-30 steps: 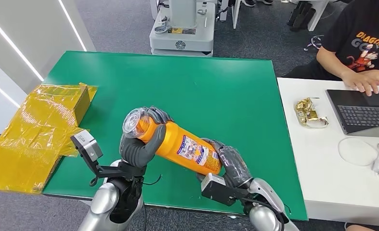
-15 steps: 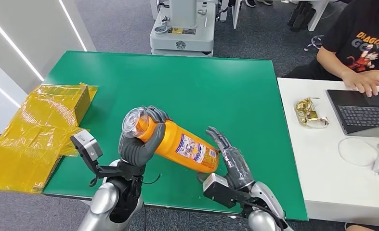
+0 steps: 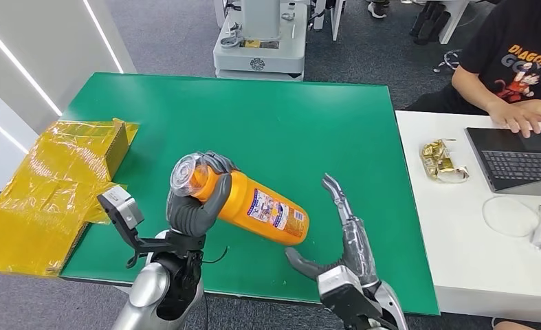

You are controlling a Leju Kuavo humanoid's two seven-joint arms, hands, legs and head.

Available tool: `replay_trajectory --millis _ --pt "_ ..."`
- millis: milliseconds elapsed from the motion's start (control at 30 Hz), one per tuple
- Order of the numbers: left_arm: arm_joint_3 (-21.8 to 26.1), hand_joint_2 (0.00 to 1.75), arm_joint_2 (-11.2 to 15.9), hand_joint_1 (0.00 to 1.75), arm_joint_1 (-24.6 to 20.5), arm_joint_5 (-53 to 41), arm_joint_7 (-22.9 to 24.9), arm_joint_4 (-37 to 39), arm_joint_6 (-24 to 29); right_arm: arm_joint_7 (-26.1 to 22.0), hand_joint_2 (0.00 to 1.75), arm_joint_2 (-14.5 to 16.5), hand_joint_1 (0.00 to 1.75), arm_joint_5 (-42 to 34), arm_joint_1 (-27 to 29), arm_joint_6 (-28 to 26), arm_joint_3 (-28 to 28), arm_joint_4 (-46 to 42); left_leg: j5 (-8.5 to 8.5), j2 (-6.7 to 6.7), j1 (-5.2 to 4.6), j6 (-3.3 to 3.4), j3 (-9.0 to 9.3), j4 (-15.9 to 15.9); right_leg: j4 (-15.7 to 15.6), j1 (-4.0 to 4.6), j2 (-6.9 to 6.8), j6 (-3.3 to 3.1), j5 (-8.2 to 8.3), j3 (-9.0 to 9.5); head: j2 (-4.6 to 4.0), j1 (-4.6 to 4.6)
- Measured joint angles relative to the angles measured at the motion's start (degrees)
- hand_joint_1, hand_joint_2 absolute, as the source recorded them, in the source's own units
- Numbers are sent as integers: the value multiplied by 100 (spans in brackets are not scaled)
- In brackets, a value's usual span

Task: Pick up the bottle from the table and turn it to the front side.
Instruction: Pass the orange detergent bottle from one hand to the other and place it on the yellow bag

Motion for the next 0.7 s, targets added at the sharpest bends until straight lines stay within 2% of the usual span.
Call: replay_trajectory --millis 100,400,567,700 --pt "36 175 3 175 28 12 -123 -126 81 -55 175 62 0 -80 383 -241 -57 -390 -2 0 0 0 -3 -1 0 0 -1 0 -5 -1 0 0" --pt "331 175 43 175 40 -447 27 -366 400 -453 175 90 0 -499 1129 -963 -86 -1168 -3 1 0 -1 -2 -1 0 0 0 -2 -6 0 0 1" --pt "647 175 191 175 40 -1759 -53 -471 1002 -844 175 90 0 -778 1323 -1349 -76 -1654 -3 3 0 -2 0 -1 2 0 3 -4 -5 0 0 -1" --pt "846 175 506 175 38 -3344 71 -473 1315 -918 175 90 0 -866 1431 -1440 -78 -1954 -2 2 2 -3 1 -3 2 2 2 -5 -7 -1 0 0"
